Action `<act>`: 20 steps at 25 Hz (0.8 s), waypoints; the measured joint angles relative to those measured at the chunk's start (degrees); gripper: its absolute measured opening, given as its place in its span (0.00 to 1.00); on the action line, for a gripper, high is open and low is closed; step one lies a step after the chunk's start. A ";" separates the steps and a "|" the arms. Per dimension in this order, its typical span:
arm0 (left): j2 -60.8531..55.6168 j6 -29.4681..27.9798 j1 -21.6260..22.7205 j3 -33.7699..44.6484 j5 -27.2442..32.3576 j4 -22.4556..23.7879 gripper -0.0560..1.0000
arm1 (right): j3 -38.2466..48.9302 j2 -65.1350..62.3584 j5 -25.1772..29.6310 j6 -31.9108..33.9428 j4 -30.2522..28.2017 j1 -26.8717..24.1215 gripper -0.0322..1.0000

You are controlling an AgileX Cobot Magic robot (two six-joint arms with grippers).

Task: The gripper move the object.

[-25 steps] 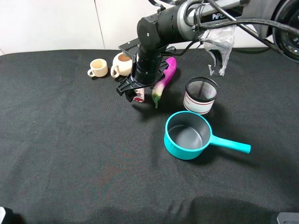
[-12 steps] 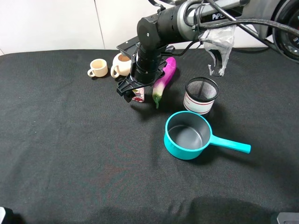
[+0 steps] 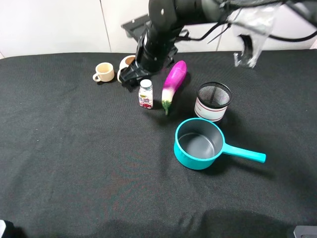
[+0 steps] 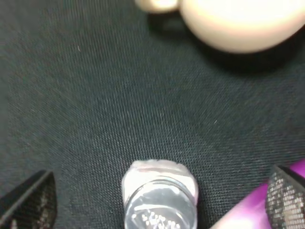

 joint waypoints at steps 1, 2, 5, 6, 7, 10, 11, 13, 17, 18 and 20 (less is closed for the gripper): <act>0.00 0.00 0.00 0.00 0.00 0.00 0.73 | 0.00 -0.92 0.23 0.00 0.00 -0.11 0.67; 0.00 0.00 0.00 0.00 0.00 0.00 0.73 | 0.00 -1.86 0.55 0.00 0.00 -0.34 0.67; 0.00 0.00 0.00 0.00 0.00 0.00 0.73 | 0.00 -4.80 1.73 0.00 -0.25 -0.78 0.67; 0.00 0.00 0.00 0.00 0.00 0.00 0.73 | 0.00 -5.72 2.05 0.00 -0.25 -0.82 0.67; 0.00 0.00 0.00 0.00 0.00 0.00 0.73 | 0.00 -6.85 2.16 0.00 -0.40 -0.82 0.67; 0.00 0.00 0.00 0.00 0.00 0.00 0.73 | 0.00 -10.03 2.83 0.00 -0.60 -0.95 0.67; 0.00 0.00 0.00 0.00 0.00 0.00 0.73 | 0.00 -11.03 3.11 0.00 -0.75 -0.99 0.67; 0.00 0.00 0.00 0.00 0.00 0.00 0.73 | 0.00 -12.80 3.45 0.00 -1.28 -1.12 0.67; 0.00 0.00 0.00 0.00 0.00 0.00 0.73 | 0.00 -15.05 3.96 0.05 -1.48 -1.35 0.67; 0.00 0.00 0.00 0.00 0.00 0.00 0.73 | 0.00 -15.39 4.19 0.32 -1.48 -1.72 0.67; 0.00 0.00 0.00 0.00 0.00 0.00 0.73 | 0.00 -15.86 5.18 0.97 -1.34 -3.15 0.67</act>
